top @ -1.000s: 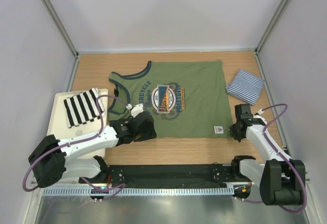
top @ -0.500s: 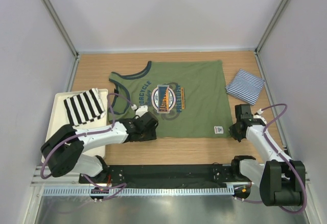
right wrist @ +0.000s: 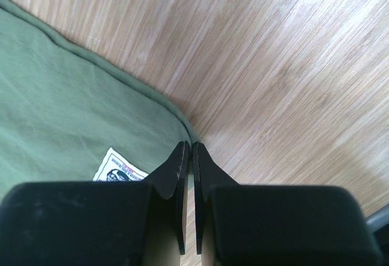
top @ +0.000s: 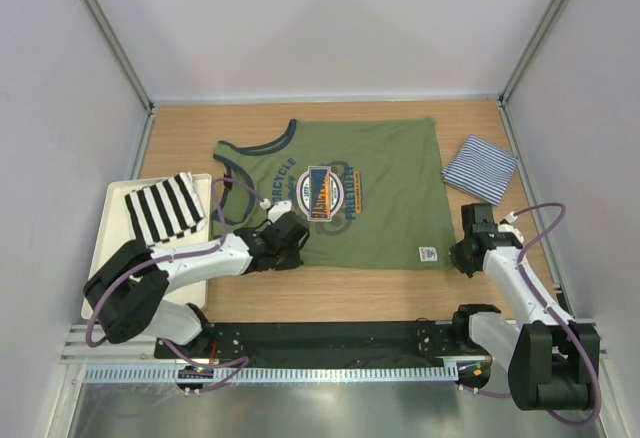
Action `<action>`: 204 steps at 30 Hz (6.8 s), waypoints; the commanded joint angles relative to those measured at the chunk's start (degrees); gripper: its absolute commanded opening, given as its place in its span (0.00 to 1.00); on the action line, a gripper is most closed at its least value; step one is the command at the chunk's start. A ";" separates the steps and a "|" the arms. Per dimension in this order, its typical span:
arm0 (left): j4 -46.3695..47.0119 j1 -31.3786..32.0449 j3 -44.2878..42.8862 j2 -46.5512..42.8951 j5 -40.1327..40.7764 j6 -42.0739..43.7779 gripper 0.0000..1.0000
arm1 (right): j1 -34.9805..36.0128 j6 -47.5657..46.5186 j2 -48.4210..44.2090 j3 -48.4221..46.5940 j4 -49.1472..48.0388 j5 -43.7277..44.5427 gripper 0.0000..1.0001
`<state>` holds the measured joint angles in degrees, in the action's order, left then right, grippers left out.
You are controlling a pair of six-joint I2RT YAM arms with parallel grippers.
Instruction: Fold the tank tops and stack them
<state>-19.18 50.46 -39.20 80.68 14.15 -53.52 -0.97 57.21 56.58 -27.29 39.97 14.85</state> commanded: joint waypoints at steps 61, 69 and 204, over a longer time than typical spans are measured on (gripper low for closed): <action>-18.61 -24.09 -40.42 23.37 -14.68 17.22 0.00 | -0.70 -1.84 43.18 -46.01 -6.12 2.46 0.01; -19.93 -25.49 -44.21 26.54 -14.68 18.10 0.00 | -0.78 -1.31 45.99 -49.26 -5.95 2.64 0.01; -22.57 -27.24 -12.13 12.12 4.14 9.83 0.25 | -9.13 -1.84 36.06 -21.32 -21.60 -6.33 0.01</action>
<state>-45.93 25.36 -51.07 91.15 17.04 -43.53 -9.87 55.83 92.55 -48.90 18.20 8.36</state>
